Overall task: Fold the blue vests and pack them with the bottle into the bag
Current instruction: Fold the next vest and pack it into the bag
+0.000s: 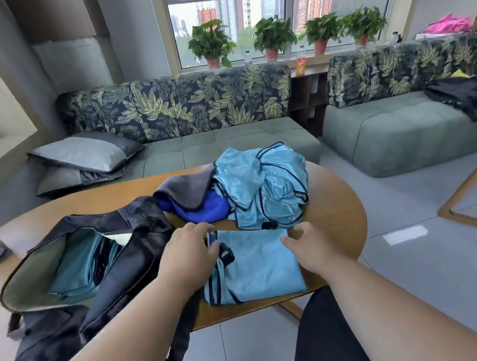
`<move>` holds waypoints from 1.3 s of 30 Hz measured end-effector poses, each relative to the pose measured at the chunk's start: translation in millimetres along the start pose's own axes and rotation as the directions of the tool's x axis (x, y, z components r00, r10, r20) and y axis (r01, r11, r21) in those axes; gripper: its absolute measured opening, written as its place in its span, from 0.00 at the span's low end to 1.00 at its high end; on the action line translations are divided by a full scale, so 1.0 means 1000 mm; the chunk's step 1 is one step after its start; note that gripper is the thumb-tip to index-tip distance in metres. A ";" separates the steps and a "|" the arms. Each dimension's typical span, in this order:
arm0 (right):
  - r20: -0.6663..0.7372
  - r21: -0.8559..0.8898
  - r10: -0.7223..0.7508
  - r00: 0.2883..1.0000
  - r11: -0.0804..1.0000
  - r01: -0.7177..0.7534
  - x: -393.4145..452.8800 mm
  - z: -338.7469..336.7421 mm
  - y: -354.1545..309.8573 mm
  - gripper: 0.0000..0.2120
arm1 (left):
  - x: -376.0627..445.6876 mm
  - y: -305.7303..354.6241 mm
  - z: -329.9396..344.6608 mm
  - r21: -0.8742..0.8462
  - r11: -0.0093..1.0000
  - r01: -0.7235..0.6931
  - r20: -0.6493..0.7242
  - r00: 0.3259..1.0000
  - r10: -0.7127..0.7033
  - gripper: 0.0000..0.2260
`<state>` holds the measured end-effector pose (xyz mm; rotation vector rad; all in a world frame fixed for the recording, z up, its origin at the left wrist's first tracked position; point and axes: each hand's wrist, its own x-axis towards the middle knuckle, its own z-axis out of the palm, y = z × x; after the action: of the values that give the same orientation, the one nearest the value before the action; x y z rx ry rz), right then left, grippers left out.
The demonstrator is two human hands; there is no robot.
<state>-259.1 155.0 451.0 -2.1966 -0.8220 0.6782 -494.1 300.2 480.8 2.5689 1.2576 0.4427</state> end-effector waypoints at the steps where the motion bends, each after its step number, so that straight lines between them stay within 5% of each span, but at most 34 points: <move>1: 0.029 -0.086 0.024 0.999 0.996 -0.021 0.000 0.001 0.002 0.17 | -0.011 0.003 0.006 -0.006 1.000 -0.031 -0.007 1.000 0.031 0.20; 7: 0.073 -0.371 0.089 0.993 0.927 -0.055 -0.007 0.009 -0.004 0.24 | -0.055 0.006 0.037 -0.001 0.995 -0.101 0.024 0.995 0.101 0.33; 15: 0.167 -0.228 0.176 0.970 0.964 -0.135 -0.015 0.017 -0.005 0.17 | -0.067 -0.015 0.047 -0.147 0.989 0.008 0.050 0.999 -0.001 0.33; 19: 0.204 -0.200 0.140 0.969 0.975 -0.099 -0.018 0.022 -0.002 0.11 | -0.074 -0.018 0.052 -0.179 0.984 -0.025 -0.082 0.997 0.011 0.27; 23: 0.181 0.019 0.101 0.978 0.994 -0.106 -0.016 0.024 -0.002 0.11 | -0.082 -0.023 0.054 -0.113 0.993 0.019 -0.152 0.988 -0.037 0.14; 28: 0.217 0.316 0.105 0.971 0.933 -0.172 -0.020 0.021 -0.009 0.08 | -0.092 -0.022 0.053 0.060 0.996 0.072 -0.054 0.996 -0.069 0.16; 32: 0.204 0.471 0.050 0.978 0.870 -0.143 -0.017 0.022 -0.008 0.08 | -0.095 -0.017 0.051 -0.093 0.995 0.038 -0.158 0.986 -0.053 0.15; 36: 0.198 0.579 -0.005 0.980 0.808 -0.113 -0.019 0.022 -0.011 0.08 | -0.095 -0.013 0.057 -0.022 0.984 -0.176 -0.218 0.962 0.167 0.17; 39: 0.175 0.630 -0.037 0.984 0.772 -0.083 -0.018 0.022 -0.012 0.08 | -0.096 -0.014 0.064 0.104 0.978 -0.184 -0.166 0.966 0.199 0.16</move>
<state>-290.2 157.8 450.0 -1.5383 -0.5349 1.0085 -535.7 226.5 401.1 2.7917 1.1075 0.6802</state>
